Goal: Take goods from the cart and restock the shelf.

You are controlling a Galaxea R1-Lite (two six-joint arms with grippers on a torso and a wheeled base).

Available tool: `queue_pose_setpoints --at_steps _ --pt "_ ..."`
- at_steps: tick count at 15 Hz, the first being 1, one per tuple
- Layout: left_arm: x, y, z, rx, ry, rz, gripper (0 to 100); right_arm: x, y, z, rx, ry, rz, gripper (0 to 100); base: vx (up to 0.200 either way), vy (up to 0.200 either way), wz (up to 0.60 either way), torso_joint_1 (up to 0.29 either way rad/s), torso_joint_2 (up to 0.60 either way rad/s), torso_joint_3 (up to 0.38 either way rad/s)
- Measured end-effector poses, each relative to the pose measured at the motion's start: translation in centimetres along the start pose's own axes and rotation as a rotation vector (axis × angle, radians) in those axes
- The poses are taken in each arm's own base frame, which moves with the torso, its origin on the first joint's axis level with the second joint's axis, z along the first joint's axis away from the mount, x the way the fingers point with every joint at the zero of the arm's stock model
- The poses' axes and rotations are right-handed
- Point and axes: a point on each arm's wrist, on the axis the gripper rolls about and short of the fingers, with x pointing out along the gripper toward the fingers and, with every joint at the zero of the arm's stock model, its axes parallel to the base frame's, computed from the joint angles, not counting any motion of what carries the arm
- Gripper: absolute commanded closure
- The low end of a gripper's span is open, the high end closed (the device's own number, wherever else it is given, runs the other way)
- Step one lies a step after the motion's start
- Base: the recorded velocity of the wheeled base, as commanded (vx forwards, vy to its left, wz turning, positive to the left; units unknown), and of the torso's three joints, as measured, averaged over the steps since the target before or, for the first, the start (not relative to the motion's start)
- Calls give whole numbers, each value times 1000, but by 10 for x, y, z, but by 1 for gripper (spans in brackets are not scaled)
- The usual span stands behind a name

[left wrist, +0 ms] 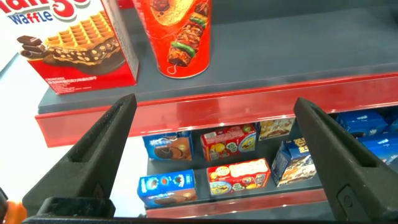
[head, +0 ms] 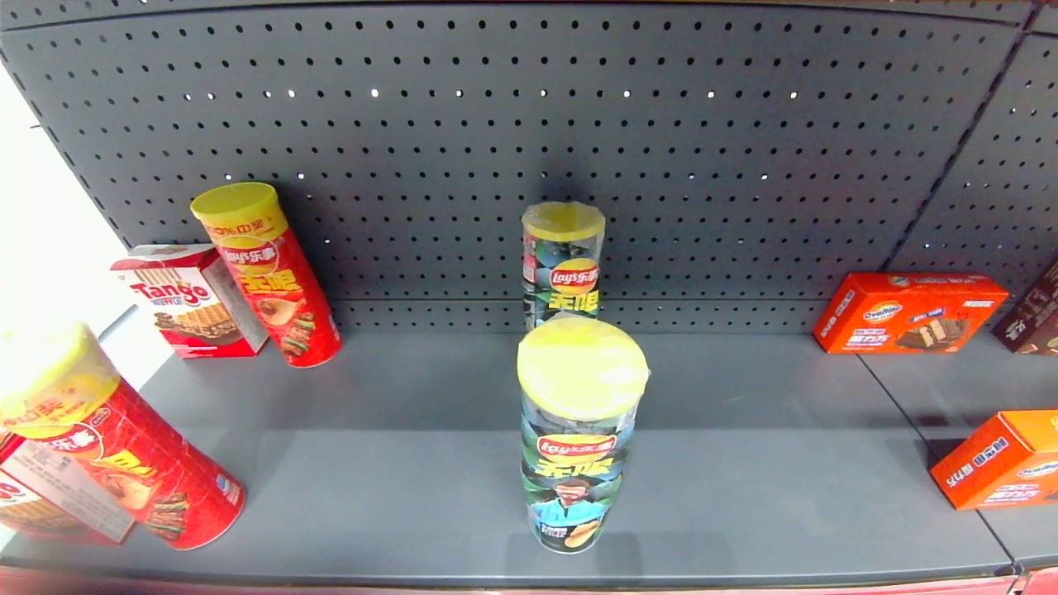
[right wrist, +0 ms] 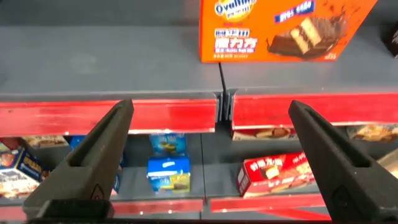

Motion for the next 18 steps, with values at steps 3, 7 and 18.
queue_pose_setpoints --at_steps 3,7,18 --pt "0 0 0 3 0 -1 0 -1 0 0 1 -13 2 0 0 0 0 0 0 0" --pt "0 0 0 -24 0 15 0 -1 0 0 -1 -16 16 0 -50 0 0 -1 1 2" --pt "0 0 0 -29 0 14 0 -1 0 -1 1 -17 16 0 0 0 0 0 0 0"
